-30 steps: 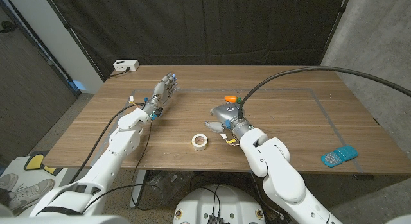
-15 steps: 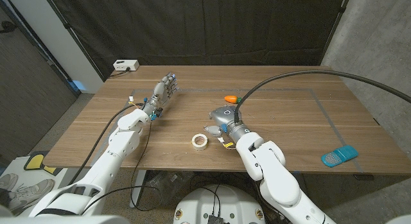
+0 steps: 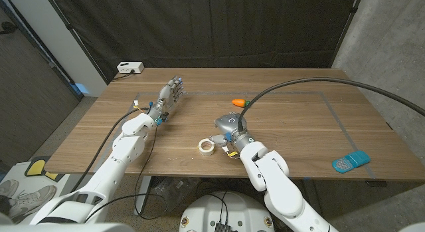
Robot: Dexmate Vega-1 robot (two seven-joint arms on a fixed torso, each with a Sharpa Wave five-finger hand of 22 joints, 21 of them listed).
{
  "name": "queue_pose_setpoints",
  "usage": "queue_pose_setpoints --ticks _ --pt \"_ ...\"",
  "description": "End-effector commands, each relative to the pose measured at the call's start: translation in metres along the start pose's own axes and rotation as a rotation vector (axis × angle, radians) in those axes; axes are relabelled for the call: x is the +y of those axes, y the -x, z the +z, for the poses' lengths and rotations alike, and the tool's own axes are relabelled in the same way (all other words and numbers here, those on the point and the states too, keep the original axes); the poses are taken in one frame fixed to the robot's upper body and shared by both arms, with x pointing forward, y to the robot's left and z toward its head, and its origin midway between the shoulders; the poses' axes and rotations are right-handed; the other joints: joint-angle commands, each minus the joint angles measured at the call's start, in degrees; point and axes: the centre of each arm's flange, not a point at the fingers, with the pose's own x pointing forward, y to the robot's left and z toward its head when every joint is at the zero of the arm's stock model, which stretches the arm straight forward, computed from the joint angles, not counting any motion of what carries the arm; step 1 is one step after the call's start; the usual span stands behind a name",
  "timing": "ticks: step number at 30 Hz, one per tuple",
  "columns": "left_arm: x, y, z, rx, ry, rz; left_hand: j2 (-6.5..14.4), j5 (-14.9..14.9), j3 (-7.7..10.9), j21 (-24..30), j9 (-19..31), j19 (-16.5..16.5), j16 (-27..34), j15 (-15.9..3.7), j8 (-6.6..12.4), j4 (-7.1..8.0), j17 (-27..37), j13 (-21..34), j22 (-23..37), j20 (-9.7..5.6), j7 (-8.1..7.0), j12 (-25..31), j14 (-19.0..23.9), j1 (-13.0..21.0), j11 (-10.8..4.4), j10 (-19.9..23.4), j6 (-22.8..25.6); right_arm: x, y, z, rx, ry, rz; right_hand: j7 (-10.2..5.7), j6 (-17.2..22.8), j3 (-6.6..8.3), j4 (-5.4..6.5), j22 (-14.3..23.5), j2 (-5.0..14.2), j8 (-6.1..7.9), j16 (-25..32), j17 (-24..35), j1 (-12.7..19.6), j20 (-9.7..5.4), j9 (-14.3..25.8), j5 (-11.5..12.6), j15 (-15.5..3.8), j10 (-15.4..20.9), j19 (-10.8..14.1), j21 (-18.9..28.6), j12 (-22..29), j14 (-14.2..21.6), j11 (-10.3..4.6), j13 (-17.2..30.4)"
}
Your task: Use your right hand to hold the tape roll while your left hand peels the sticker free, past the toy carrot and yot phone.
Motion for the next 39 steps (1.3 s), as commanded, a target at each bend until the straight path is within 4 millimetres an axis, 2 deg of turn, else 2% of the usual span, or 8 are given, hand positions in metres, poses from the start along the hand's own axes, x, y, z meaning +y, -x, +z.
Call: queue_pose_setpoints --ticks 1,5,19,29,37,39 --pt "0.003 0.0 -0.003 0.007 0.005 0.004 2.3 0.3 -0.27 0.0 0.3 -2.7 -0.2 -0.28 -0.01 0.11 0.1 0.1 0.2 0.5 -0.41 0.0 -5.6 0.2 0.08 -1.7 -3.6 0.008 -0.009 0.006 0.002 0.002 0.016 0.24 1.6 -0.95 0.35 0.3 -0.15 0.51 2.8 2.0 1.5 -0.33 0.3 0.9 -5.97 2.3 0.9 0.6 1.3 2.6 -0.23 0.9" --pt "0.004 0.0 -0.004 0.009 0.007 0.004 2.3 0.3 -0.27 -0.1 0.3 -2.7 -0.2 -0.28 -0.02 0.12 0.1 0.1 0.2 0.48 -0.39 0.0 -5.6 0.2 0.04 -1.7 -3.7 0.009 -0.011 0.006 0.007 0.006 0.02 0.01 2.7 -1.8 0.55 0.4 -0.21 0.54 5.5 4.1 2.5 -0.46 0.4 1.2 -6.87 4.0 1.5 0.9 2.4 4.4 -0.43 1.8" --pt "0.006 -0.003 -0.004 0.014 0.004 0.003 2.3 0.3 -0.31 -0.1 0.3 -2.6 -0.2 -0.26 -0.02 0.13 0.1 0.1 0.2 0.42 -0.38 -0.1 -5.7 0.2 0.07 -1.7 -3.6 0.017 -0.019 0.01 0.013 0.014 0.059 -0.34 3.4 -2.76 0.08 0.7 -0.55 0.13 9.3 7.8 5.9 -0.45 0.5 2.0 -7.77 4.3 1.9 1.5 3.4 4.9 -1.25 3.2" --pt "0.006 -0.005 -0.006 0.018 0.008 0.005 2.3 0.4 -0.33 -0.2 0.3 -2.7 -0.2 -0.25 -0.04 0.14 0.1 0.1 0.2 0.51 -0.38 -0.1 -5.7 0.2 0.02 -1.8 -3.7 0.022 -0.025 0.012 0.025 0.016 0.088 -0.05 3.7 -4.57 1.25 0.9 -1.08 -0.28 11.6 10.2 5.0 -0.04 0.5 2.0 -7.32 4.3 1.8 1.8 3.8 4.1 -0.79 4.2" --pt "0.008 -0.006 -0.007 0.02 0.01 0.006 2.3 0.4 -0.35 -0.2 0.3 -2.7 -0.2 -0.25 -0.05 0.16 0.1 0.1 0.2 0.57 -0.38 -0.1 -5.8 0.2 -0.04 -1.8 -3.7 0.025 -0.03 0.013 0.035 0.025 0.089 -0.15 4.1 -5.09 1.12 1.1 -1.06 -0.44 13.4 11.7 5.9 -0.02 0.6 2.3 -7.69 4.7 1.9 2.1 4.2 4.6 -1.49 4.7" --pt "0.008 -0.006 -0.007 0.021 0.01 0.007 2.3 0.4 -0.36 -0.3 0.3 -2.7 -0.2 -0.28 -0.05 0.16 0.1 0.1 0.2 0.55 -0.38 -0.1 -5.7 0.2 -0.04 -1.8 -3.7 0.026 -0.032 0.014 0.037 0.027 0.09 -0.25 4.2 -5.56 0.86 1.1 -1.49 -0.59 14.5 12.7 6.6 -0.03 0.6 2.4 -7.95 5.3 2.2 2.3 4.7 4.5 -2.39 5.2"
